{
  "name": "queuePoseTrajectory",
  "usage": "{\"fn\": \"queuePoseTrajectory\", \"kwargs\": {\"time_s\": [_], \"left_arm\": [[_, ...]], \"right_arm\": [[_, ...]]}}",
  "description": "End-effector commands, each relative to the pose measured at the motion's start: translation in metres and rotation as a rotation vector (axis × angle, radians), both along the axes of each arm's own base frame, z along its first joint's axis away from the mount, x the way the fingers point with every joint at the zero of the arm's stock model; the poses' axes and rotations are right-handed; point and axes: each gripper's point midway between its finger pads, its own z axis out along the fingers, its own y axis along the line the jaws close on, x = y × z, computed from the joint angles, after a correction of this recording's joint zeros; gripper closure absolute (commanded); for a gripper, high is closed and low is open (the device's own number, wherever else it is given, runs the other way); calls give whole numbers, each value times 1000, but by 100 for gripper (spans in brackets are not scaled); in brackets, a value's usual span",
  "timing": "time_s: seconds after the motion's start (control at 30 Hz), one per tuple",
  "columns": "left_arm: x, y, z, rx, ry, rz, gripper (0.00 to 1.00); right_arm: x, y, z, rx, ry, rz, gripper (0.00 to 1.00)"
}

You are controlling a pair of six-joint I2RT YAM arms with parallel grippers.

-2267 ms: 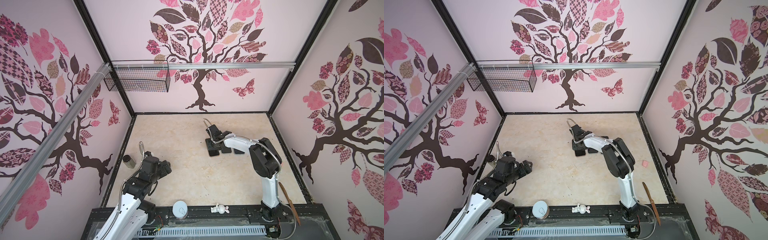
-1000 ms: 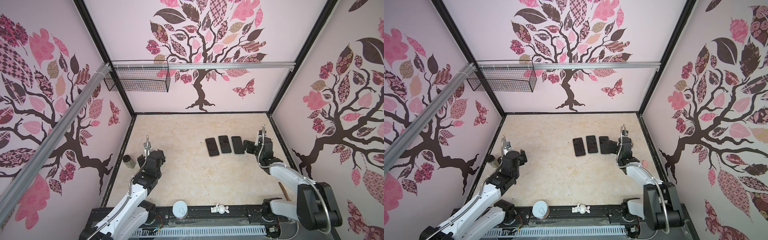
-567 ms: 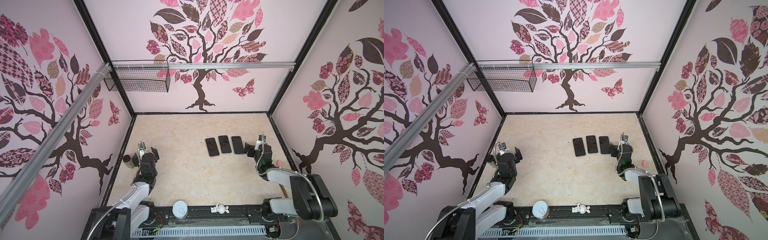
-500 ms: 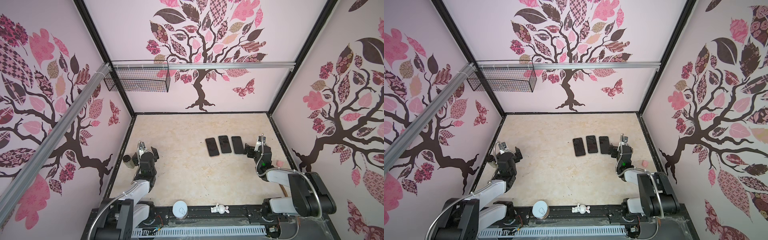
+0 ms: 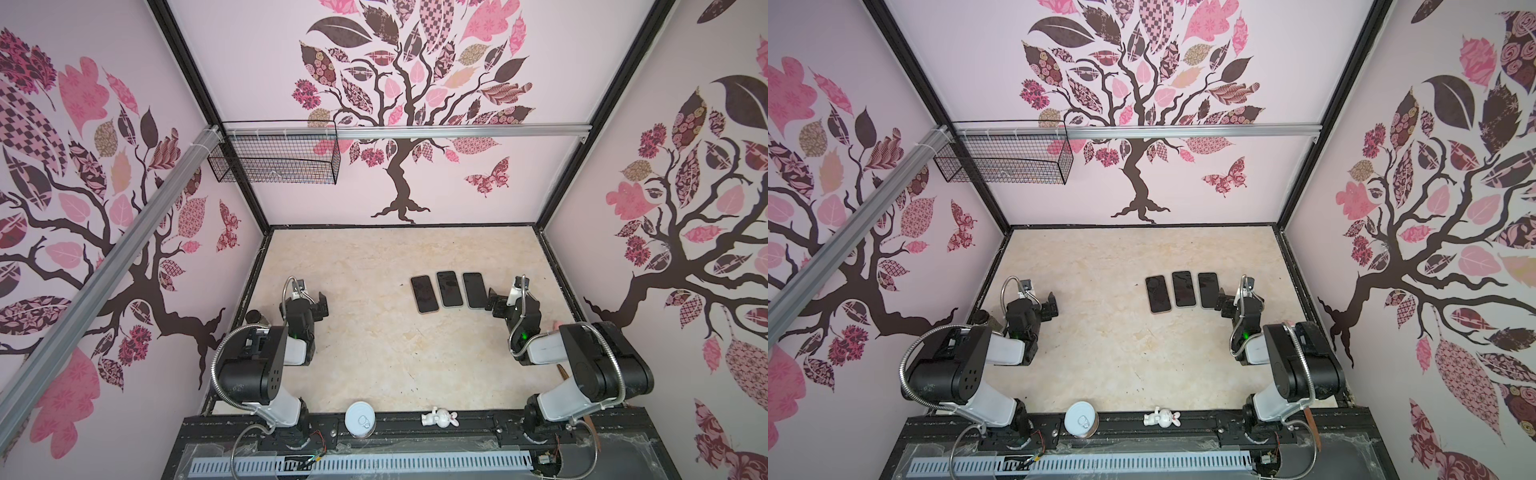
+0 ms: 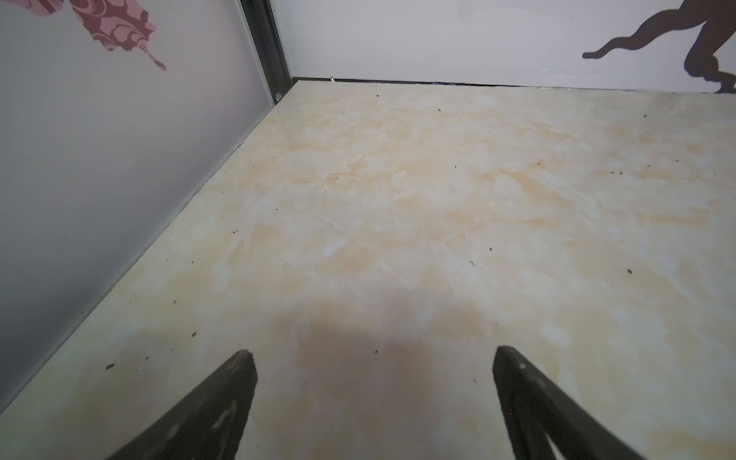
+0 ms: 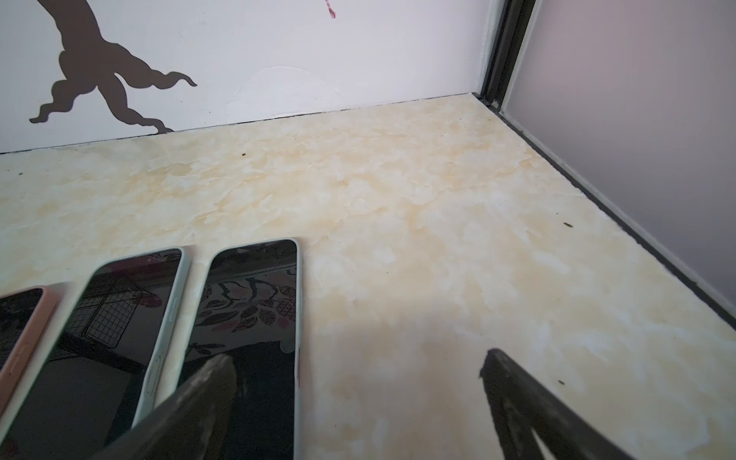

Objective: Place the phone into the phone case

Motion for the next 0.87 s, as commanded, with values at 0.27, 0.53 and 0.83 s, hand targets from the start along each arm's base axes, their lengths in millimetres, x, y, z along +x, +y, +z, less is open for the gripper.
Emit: {"fn": "queuePoseTrajectory", "kwargs": {"time_s": [0.27,0.53,0.83], "left_arm": [[15,-5,25,-16,-90,-43,3],[15,-5,25,-16,-87,-44,3],[16,-5,25,-15,-85,-46,3]], "right_arm": [[8,0,18,-11,-64,6,0],[8,0,19,-11,-68,7,0],[8,0,19,-13,-67,6,0]]}}
